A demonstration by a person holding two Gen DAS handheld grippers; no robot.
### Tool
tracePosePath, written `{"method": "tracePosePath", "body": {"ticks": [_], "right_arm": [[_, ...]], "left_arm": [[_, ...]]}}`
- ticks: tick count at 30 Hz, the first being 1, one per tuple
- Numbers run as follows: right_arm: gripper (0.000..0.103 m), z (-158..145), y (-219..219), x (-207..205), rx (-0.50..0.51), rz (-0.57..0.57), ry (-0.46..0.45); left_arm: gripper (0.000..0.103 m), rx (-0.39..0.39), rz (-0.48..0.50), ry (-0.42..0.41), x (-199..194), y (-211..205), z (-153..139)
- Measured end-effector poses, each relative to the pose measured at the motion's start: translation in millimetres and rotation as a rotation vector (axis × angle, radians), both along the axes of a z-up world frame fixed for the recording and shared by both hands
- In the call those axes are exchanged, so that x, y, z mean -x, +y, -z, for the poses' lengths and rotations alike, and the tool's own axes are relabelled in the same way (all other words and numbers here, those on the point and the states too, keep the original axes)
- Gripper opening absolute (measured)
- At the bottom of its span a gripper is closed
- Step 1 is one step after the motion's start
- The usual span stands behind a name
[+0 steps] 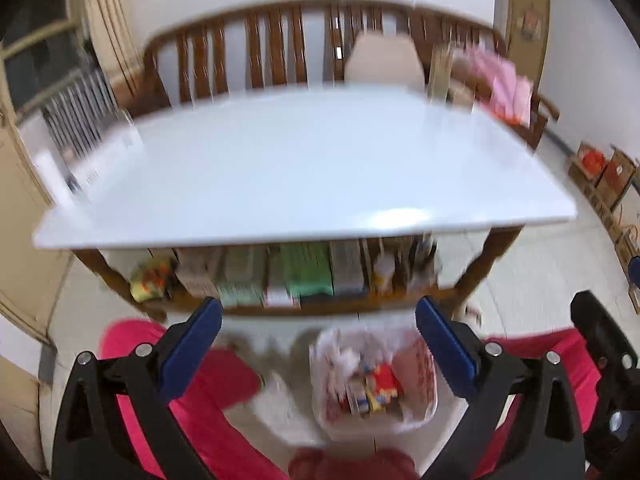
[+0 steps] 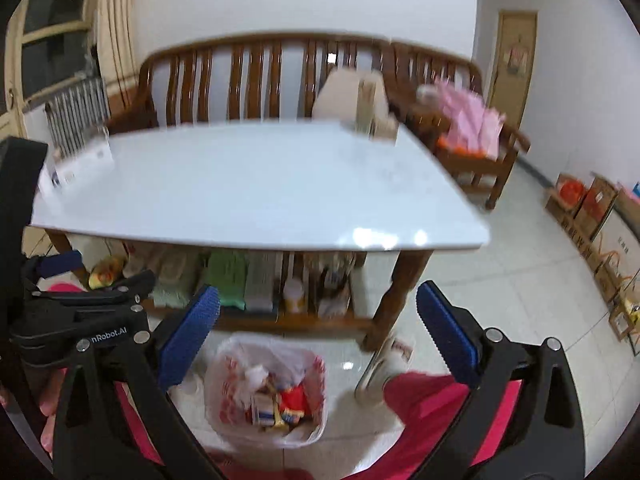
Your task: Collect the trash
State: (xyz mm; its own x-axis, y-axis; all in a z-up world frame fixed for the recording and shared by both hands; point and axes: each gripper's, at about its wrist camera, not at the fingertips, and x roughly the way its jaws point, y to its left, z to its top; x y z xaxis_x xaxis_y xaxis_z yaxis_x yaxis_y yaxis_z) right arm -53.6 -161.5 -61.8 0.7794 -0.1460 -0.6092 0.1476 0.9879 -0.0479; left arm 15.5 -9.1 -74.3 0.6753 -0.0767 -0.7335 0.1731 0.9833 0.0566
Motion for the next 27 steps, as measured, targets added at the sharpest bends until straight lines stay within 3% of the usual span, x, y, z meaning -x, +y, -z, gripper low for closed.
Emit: {"method": "tracePosePath", "body": {"ticks": [5, 10, 17, 23, 27], "right_arm": [[0.096, -45, 3, 31, 0.042, 0.058, -0.132], [0.096, -74, 1, 53, 0.051, 0.105, -0.218], [0.096, -88, 3, 73, 0.059, 0.132, -0.260], [0.096, -90, -3, 78, 0.030, 0.146, -0.248], [0.096, -88, -3, 76, 0.027, 0.151, -0.234]], "left_arm": [[0.095, 0.031, -0.002, -0.132, 24, 0, -49], [0.095, 0.058, -0.007, -0.201, 43, 3, -78], [0.095, 0.021, -0.001, -0.271, 68, -3, -95], [0.095, 0.073, 0.004, -0.248, 75, 0, -96], [0.095, 0.052, -0.004, -0.249, 76, -1, -96]]}}
